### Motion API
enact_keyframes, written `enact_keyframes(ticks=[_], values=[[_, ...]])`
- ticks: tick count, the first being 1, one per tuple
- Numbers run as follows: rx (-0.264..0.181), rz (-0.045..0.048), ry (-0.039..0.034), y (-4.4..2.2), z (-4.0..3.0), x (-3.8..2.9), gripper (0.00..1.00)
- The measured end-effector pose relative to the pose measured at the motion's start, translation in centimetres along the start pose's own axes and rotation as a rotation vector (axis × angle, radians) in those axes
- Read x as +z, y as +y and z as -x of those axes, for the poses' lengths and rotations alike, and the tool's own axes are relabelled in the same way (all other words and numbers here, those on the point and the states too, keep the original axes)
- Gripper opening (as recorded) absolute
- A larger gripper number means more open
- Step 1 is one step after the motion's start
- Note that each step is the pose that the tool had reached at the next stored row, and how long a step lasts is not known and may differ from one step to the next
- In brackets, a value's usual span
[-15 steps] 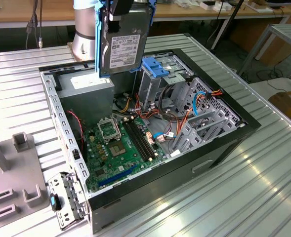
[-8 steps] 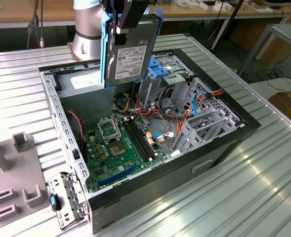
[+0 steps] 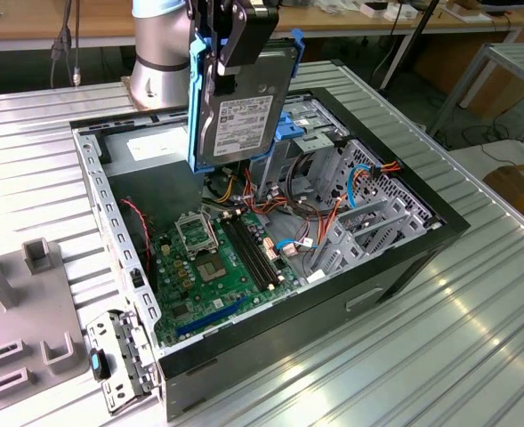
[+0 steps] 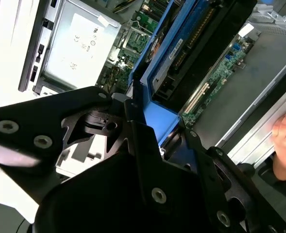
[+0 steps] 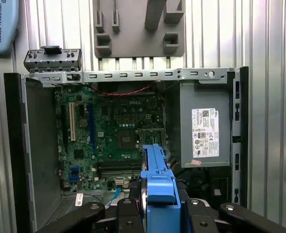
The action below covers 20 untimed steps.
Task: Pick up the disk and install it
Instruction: 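Pick up the disk, then insert the disk into the insertion slot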
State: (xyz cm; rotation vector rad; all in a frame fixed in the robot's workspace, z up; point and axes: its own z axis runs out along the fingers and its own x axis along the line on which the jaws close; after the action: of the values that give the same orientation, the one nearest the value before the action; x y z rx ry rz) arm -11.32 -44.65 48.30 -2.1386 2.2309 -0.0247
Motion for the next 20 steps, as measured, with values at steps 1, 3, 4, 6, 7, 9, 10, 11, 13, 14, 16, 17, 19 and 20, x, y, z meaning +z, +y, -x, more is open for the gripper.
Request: enact_keyframes(ticks=[1, 3, 4, 6, 7, 9, 10, 11, 13, 14, 16, 17, 19, 20], values=[[0.000, 0.0000, 0.0000, 0.00, 0.00, 0.00, 0.37], [0.000, 0.0000, 0.0000, 0.00, 0.00, 0.00, 0.37], [0.000, 0.0000, 0.0000, 0.00, 0.00, 0.00, 0.37], [0.000, -0.0001, 0.0000, 0.00, 0.00, 0.00, 0.37], [0.000, -0.0001, 0.0001, 0.00, 0.00, 0.00, 0.37], [0.001, 0.0000, 0.0000, 0.00, 0.00, 0.00, 0.37], [0.001, 0.0000, 0.0001, 0.00, 0.00, 0.00, 0.37], [0.001, -0.0001, 0.0000, 0.00, 0.00, 0.01, 0.37], [0.001, -0.0001, 0.0000, 0.00, 0.00, 0.01, 0.37], [0.001, -0.0001, 0.0002, 0.00, -0.02, 0.01, 0.37], [0.001, 0.0000, 0.0002, -0.02, -0.36, 0.00, 0.37], [0.001, -0.0001, 0.0003, -0.03, -0.52, 0.00, 0.37], [0.000, -0.0001, 0.0016, -0.07, -1.55, -0.02, 0.37], [0.000, -0.0002, 0.0024, -0.09, -1.98, -0.01, 0.37]])
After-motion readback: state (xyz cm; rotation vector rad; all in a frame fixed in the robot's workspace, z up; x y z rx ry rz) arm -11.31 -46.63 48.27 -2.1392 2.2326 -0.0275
